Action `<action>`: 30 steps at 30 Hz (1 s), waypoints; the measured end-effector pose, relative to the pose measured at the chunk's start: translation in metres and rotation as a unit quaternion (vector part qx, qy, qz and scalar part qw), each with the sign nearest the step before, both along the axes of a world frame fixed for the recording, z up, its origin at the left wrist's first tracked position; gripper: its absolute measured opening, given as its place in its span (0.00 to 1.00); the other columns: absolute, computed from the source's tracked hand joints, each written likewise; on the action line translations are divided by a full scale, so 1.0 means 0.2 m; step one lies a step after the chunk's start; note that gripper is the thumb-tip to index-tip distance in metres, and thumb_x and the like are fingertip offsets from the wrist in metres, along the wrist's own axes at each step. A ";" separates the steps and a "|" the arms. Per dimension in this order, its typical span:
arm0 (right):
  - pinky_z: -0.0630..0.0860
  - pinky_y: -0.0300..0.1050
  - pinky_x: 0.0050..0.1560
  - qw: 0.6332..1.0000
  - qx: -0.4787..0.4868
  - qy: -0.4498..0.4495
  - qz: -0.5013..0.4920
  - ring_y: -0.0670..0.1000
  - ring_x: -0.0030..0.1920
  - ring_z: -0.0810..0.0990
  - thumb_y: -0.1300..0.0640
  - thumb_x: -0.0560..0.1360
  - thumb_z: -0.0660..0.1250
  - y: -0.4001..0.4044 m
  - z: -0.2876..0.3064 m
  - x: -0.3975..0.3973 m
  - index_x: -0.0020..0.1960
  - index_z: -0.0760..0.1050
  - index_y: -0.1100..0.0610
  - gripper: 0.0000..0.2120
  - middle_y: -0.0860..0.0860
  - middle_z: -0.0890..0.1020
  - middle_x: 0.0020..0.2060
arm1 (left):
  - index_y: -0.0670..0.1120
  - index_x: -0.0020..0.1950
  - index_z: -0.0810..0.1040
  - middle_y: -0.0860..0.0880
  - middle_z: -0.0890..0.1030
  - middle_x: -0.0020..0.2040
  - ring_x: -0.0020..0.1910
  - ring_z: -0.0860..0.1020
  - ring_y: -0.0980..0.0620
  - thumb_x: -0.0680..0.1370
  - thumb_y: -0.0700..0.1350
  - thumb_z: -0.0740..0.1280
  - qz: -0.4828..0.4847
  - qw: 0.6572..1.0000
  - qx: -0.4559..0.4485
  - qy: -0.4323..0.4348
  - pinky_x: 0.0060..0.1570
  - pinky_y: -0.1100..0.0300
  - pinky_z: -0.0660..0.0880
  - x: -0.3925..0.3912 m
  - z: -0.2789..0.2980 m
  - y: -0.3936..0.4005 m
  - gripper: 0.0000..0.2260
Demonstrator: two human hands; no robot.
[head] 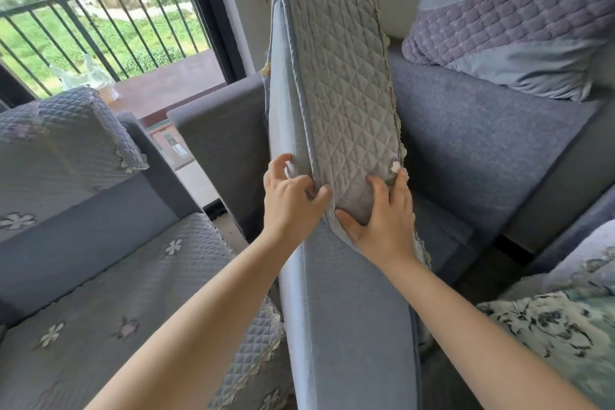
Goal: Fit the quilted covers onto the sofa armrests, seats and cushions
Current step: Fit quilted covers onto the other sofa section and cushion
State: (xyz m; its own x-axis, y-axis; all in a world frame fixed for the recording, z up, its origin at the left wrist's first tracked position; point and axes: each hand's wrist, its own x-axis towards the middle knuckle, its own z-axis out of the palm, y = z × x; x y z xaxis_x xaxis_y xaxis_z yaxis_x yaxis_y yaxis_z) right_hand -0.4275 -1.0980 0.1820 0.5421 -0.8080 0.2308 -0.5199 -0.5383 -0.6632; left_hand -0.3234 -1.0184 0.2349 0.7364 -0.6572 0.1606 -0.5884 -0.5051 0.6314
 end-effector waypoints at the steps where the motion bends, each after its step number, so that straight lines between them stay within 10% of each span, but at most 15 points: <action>1: 0.60 0.62 0.66 1.000 0.005 -0.007 0.026 0.63 0.73 0.53 0.35 0.65 0.62 0.00 0.00 -0.01 0.69 0.65 0.57 0.39 0.63 0.50 0.73 | 0.39 0.37 0.77 0.48 0.52 0.74 0.72 0.52 0.48 0.74 0.48 0.67 -0.008 1.000 0.024 0.012 0.60 0.67 0.53 0.00 0.00 0.01 0.12; 6: 0.59 0.43 0.70 0.983 0.063 -0.089 0.149 0.44 0.72 0.50 0.56 0.75 0.65 -0.03 0.02 -0.14 0.71 0.62 0.57 0.26 0.51 0.48 0.75 | 0.40 0.29 0.74 0.49 0.50 0.75 0.72 0.52 0.49 0.74 0.45 0.68 -0.006 0.999 0.008 0.051 0.63 0.69 0.51 0.05 0.00 0.11 0.15; 8: 0.55 0.40 0.73 0.966 0.124 -0.101 0.204 0.39 0.71 0.48 0.48 0.73 0.66 -0.01 0.01 -0.22 0.73 0.58 0.55 0.32 0.44 0.48 0.73 | 0.35 0.31 0.77 0.46 0.55 0.73 0.72 0.58 0.49 0.74 0.42 0.68 0.007 0.998 -0.032 0.059 0.60 0.74 0.52 0.09 -0.02 0.17 0.14; 11: 0.50 0.35 0.70 0.962 0.073 0.065 0.256 0.38 0.71 0.45 0.35 0.66 0.66 0.11 -0.08 -0.34 0.73 0.41 0.49 0.48 0.40 0.41 0.71 | 0.30 0.38 0.79 0.44 0.58 0.72 0.70 0.64 0.49 0.74 0.39 0.68 0.018 0.996 -0.057 0.063 0.58 0.76 0.55 0.13 -0.02 0.21 0.12; 13: 0.63 0.38 0.64 0.966 0.006 0.160 0.204 0.47 0.71 0.59 0.44 0.71 0.67 0.20 -0.17 -0.38 0.75 0.47 0.55 0.42 0.49 0.54 0.73 | 0.32 0.39 0.80 0.45 0.58 0.72 0.70 0.63 0.49 0.75 0.40 0.68 0.012 0.996 -0.051 0.073 0.61 0.73 0.57 0.16 0.00 0.25 0.11; 15: 0.71 0.37 0.32 0.980 -0.079 0.108 0.145 0.55 0.45 0.81 0.50 0.75 0.64 0.26 -0.21 -0.37 0.57 0.72 0.63 0.19 0.58 0.79 0.50 | 0.34 0.38 0.80 0.45 0.57 0.72 0.70 0.63 0.50 0.75 0.40 0.68 0.006 0.994 -0.048 0.094 0.66 0.67 0.59 0.17 0.01 0.29 0.09; 17: 0.50 0.27 0.22 0.978 -0.134 0.093 0.132 0.52 0.22 0.75 0.55 0.73 0.62 0.28 -0.24 -0.35 0.37 0.72 0.63 0.11 0.55 0.77 0.27 | 0.34 0.40 0.80 0.45 0.58 0.71 0.68 0.66 0.52 0.75 0.40 0.67 0.005 0.994 -0.055 0.094 0.66 0.67 0.60 0.16 0.00 0.32 0.09; 22: 0.51 0.26 0.22 0.983 -0.120 0.061 0.127 0.51 0.19 0.73 0.64 0.69 0.64 0.31 -0.27 -0.32 0.34 0.72 0.64 0.05 0.54 0.76 0.24 | 0.46 0.30 0.69 0.46 0.72 0.39 0.29 0.69 0.63 0.72 0.51 0.69 0.003 0.984 0.008 0.180 0.25 0.72 0.63 0.06 -0.06 0.39 0.16; 25: 0.47 0.25 0.23 0.982 -0.122 0.040 0.141 0.51 0.18 0.72 0.61 0.71 0.60 0.31 -0.27 -0.32 0.33 0.71 0.64 0.10 0.54 0.75 0.23 | 0.54 0.29 0.77 0.42 0.74 0.52 0.48 0.77 0.54 0.59 0.60 0.71 -0.025 0.968 0.050 0.243 0.41 0.65 0.72 0.01 -0.11 0.49 0.11; 30: 0.43 0.26 0.21 0.966 -0.155 0.039 0.201 0.50 0.15 0.69 0.58 0.71 0.57 0.35 -0.18 -0.31 0.32 0.71 0.63 0.12 0.53 0.73 0.20 | 0.52 0.42 0.75 0.48 0.70 0.56 0.59 0.69 0.50 0.69 0.39 0.73 -0.019 0.981 -0.003 0.193 0.58 0.63 0.66 -0.03 -0.13 0.63 0.11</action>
